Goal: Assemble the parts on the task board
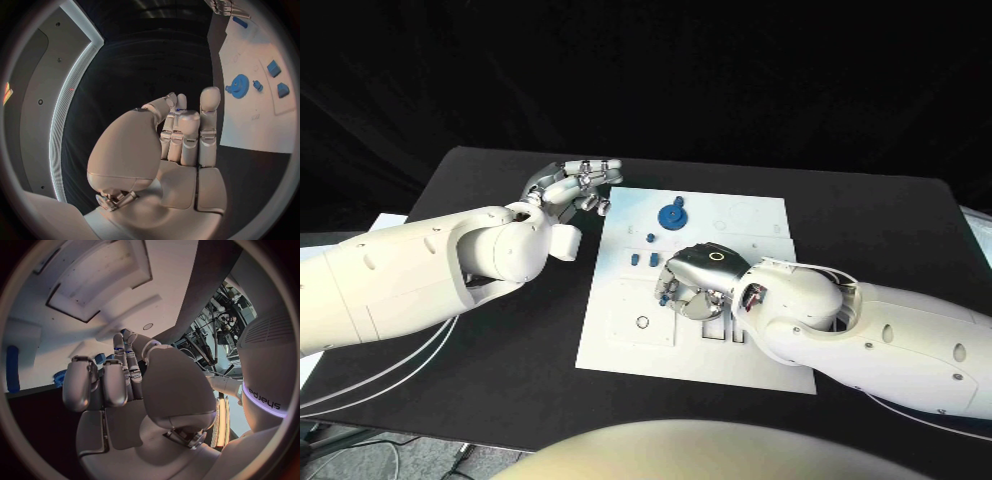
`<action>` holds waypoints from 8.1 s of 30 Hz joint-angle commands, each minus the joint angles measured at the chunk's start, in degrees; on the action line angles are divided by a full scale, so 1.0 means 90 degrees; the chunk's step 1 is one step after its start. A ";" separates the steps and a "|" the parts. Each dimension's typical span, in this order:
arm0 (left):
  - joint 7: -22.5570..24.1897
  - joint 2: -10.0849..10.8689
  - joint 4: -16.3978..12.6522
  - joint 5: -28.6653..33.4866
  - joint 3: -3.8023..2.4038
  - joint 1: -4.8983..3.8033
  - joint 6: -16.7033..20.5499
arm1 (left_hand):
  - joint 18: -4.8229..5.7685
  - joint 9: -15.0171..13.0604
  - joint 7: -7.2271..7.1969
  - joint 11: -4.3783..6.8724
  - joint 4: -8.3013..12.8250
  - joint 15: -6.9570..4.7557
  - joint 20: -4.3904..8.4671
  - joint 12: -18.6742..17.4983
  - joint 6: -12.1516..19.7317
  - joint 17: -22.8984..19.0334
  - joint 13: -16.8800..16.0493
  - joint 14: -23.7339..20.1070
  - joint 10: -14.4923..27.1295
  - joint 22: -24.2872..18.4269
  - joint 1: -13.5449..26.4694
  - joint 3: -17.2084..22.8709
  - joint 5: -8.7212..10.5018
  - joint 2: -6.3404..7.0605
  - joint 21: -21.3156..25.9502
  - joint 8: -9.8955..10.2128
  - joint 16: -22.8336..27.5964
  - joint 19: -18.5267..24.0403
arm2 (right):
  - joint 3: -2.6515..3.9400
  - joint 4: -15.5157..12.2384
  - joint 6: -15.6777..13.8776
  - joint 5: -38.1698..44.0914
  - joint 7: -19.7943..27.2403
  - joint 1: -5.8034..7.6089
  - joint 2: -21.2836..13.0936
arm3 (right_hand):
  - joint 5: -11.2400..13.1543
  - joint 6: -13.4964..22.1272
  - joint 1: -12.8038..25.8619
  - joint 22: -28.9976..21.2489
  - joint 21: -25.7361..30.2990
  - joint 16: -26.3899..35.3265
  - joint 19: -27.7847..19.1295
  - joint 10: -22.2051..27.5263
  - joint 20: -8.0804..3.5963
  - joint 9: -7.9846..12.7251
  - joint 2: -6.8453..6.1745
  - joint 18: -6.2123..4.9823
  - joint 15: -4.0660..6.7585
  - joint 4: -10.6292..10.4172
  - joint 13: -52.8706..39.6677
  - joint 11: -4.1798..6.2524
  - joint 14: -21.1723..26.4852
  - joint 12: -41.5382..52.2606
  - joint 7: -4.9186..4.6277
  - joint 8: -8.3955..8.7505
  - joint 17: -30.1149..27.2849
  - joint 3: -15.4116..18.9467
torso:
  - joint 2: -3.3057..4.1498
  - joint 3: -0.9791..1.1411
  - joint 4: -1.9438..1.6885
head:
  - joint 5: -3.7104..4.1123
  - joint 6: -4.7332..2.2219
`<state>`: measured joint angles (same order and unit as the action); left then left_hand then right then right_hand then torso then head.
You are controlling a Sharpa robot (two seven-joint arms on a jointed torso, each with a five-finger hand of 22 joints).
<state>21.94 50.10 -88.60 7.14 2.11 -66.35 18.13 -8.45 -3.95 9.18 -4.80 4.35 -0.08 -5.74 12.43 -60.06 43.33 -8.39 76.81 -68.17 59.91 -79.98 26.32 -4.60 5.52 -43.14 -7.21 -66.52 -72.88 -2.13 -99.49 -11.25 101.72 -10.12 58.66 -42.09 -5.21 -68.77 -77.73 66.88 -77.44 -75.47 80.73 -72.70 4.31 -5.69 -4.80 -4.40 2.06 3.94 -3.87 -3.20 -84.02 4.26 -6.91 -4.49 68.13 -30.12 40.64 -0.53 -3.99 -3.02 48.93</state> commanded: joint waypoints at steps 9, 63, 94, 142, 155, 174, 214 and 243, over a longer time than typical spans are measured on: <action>0.0005 -0.0009 -0.0013 -0.0028 -0.0006 0.0000 -0.0142 | -0.0069 0.0009 0.0031 0.0005 0.0036 -0.0002 0.0012 0.0031 0.0001 -0.0009 -0.0007 -0.0032 0.0051 -0.0010 -0.0027 -0.0010 -0.0030 -0.0019 0.0019 0.0025 0.0029 0.0013 | -0.0031 0.0063 0.0335 0.0187 -0.0217 -0.0014 0.0079 | 0.0026 -0.0010 0.0102 -0.0021 -0.0023 -0.0026 0.0030 0.0014 0.0019 -0.0016 0.0033 -0.0023 -0.0063 -0.0034 0.0007 -0.0006 -0.0294 -0.0056 -0.0003 0.0011 -0.0023 0.0037 | 0.0002 -0.0001 -0.0011 | 0.0001 0.0021; 0.0065 -0.0020 0.0011 -0.0067 -0.0010 -0.0002 -0.0010 | -0.0065 0.0010 0.0034 0.0005 0.0054 -0.0001 0.0010 0.0049 0.0007 0.0000 -0.0014 -0.0030 0.0071 0.0004 -0.0040 -0.0009 -0.0035 -0.0030 0.0001 0.0030 0.0019 0.0006 | 0.0011 -0.0856 -0.0569 -0.0129 -0.0583 0.0360 -0.1307 | -0.0141 0.1251 0.0284 -0.0643 0.0370 0.0271 -0.0201 0.1548 0.0235 0.0210 -0.0347 -0.0135 -0.0301 -0.0255 0.0017 -0.0297 -0.0160 0.0014 -0.0179 0.0093 -0.0572 0.0908 | -0.0020 -0.0008 0.0041 | 0.0223 -0.0135; 0.0123 -0.0058 -0.0095 -0.0188 -0.0009 0.0001 -0.0078 | -0.0064 0.0008 0.0038 0.0006 0.0055 -0.0001 0.0008 0.0076 -0.0005 0.0000 -0.0026 -0.0029 0.0058 0.0008 -0.0035 -0.0014 -0.0035 -0.0046 0.0000 0.0024 0.0014 0.0004 | 0.0017 -0.0557 0.0372 -0.0006 -0.0846 0.0596 -0.1676 | 0.0170 0.1009 -0.0454 -0.0855 0.0573 0.0462 -0.0159 0.1084 0.0062 0.0186 -0.0107 -0.0142 -0.0113 -0.1034 0.0004 -0.0058 -0.0215 0.0319 0.0041 0.0020 -0.0845 0.1809 | -0.0012 -0.0012 0.0026 | 0.0341 -0.0196; 0.0039 -0.0080 -0.0001 -0.0172 -0.0009 0.0001 -0.0118 | -0.0070 0.0008 0.0044 -0.0003 0.0034 0.0007 0.0002 0.0093 -0.0007 -0.0026 -0.0032 -0.0037 0.0086 -0.0016 0.0012 -0.0036 -0.0031 -0.0057 0.0044 0.0025 0.0021 0.0020 | 0.0115 -0.0822 -0.0603 -0.0967 -0.0580 0.0762 -0.1736 | 0.0258 0.0188 -0.0623 -0.0559 0.0357 0.0214 -0.0054 -0.0002 0.0001 0.0071 0.0133 -0.0104 -0.0042 -0.0745 0.0005 0.0015 -0.0206 0.0065 -0.0011 -0.0037 -0.0654 0.0489 | -0.0021 -0.0012 0.0035 | 0.0240 -0.0138; 0.0106 -0.0195 0.0062 -0.0101 -0.0011 -0.0001 0.0002 | -0.0064 0.0008 0.0041 0.0001 0.0035 0.0006 0.0002 0.0103 -0.0009 0.0006 -0.0036 -0.0026 0.0085 0.0008 0.0008 -0.0032 -0.0035 -0.0071 0.0008 0.0024 0.0002 0.0006 | 0.0115 -0.0909 -0.0351 -0.0795 -0.0346 0.0574 -0.0802 | 0.0250 0.0241 -0.0564 -0.0615 0.0390 0.0250 -0.0090 0.0050 0.0025 0.0079 0.0102 -0.0115 -0.0071 -0.0677 0.0007 -0.0024 -0.0185 -0.0019 -0.0055 0.0020 -0.0717 0.0377 | -0.0036 -0.0025 -0.0011 | 0.0021 -0.0136; 0.0075 -0.0375 0.0083 -0.0124 -0.0014 -0.0007 -0.0039 | -0.0062 0.0008 0.0039 0.0003 0.0041 0.0004 0.0002 0.0112 -0.0009 -0.0006 -0.0040 -0.0028 0.0086 0.0019 0.0003 -0.0030 -0.0036 -0.0076 -0.0008 0.0025 0.0006 -0.0002 | -0.0041 -0.0354 0.0317 -0.0271 -0.0131 0.0077 0.0266 | 0.0236 0.0270 -0.0528 -0.0602 0.0382 0.0235 -0.0095 0.0085 0.0044 0.0084 0.0081 -0.0114 -0.0092 -0.0606 0.0005 -0.0051 -0.0185 -0.0056 -0.0084 0.0051 -0.0700 0.0292 | -0.0031 -0.0022 -0.0003 | -0.0310 0.0027; -0.0011 -0.0377 0.0100 -0.0137 -0.0014 -0.0007 -0.0150 | -0.0064 0.0010 0.0042 0.0000 0.0040 0.0005 0.0002 0.0121 -0.0003 -0.0017 -0.0043 -0.0030 0.0097 0.0013 0.0014 -0.0040 -0.0033 -0.0071 0.0005 0.0028 0.0008 0.0002 | -0.0052 -0.0373 0.0884 -0.0068 -0.0364 -0.0014 0.0242 | 0.0236 0.0239 -0.0490 -0.0571 0.0362 0.0204 -0.0084 0.0061 0.0051 0.0075 0.0077 -0.0110 -0.0094 -0.0584 -0.0004 -0.0045 -0.0196 -0.0047 -0.0076 0.0039 -0.0659 0.0280 | -0.0035 -0.0035 -0.0027 | -0.0388 0.0119; -0.0099 -0.0361 0.0138 -0.0139 -0.0014 -0.0008 -0.0156 | -0.0067 0.0013 0.0047 -0.0004 0.0037 0.0008 0.0000 0.0126 0.0011 -0.0034 -0.0045 -0.0036 0.0114 0.0001 0.0027 -0.0049 -0.0033 -0.0066 0.0025 0.0036 0.0014 0.0009 | -0.0067 -0.0249 0.0678 -0.0083 -0.0288 -0.0014 0.0326 | -0.0387 0.1673 0.0264 -0.1688 0.1124 0.0704 -0.0606 0.2029 0.0307 0.0200 -0.0510 -0.0305 -0.0381 -0.0740 -0.0012 -0.0381 0.0063 0.0119 -0.0018 0.0094 -0.1481 0.1835 | -0.0039 -0.0010 0.0010 | -0.0397 0.0077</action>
<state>21.18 46.93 -87.39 5.90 2.04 -66.37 17.79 -8.46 -3.90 9.17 -5.00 4.51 -0.08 -5.74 13.32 -60.06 43.08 -8.72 76.81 -67.56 60.00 -79.74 26.16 -4.60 5.28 -42.95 -7.21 -66.52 -72.88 -2.71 -101.58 -4.88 101.15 -13.22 58.58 -38.97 -8.44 -53.93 -75.41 51.75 -67.44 -69.35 75.39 -54.62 6.98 -3.84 -9.92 -6.22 -1.14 -2.71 -3.92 -6.62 -83.51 5.18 -7.04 -3.68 54.85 -13.85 40.27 -0.74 -4.00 -6.58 49.77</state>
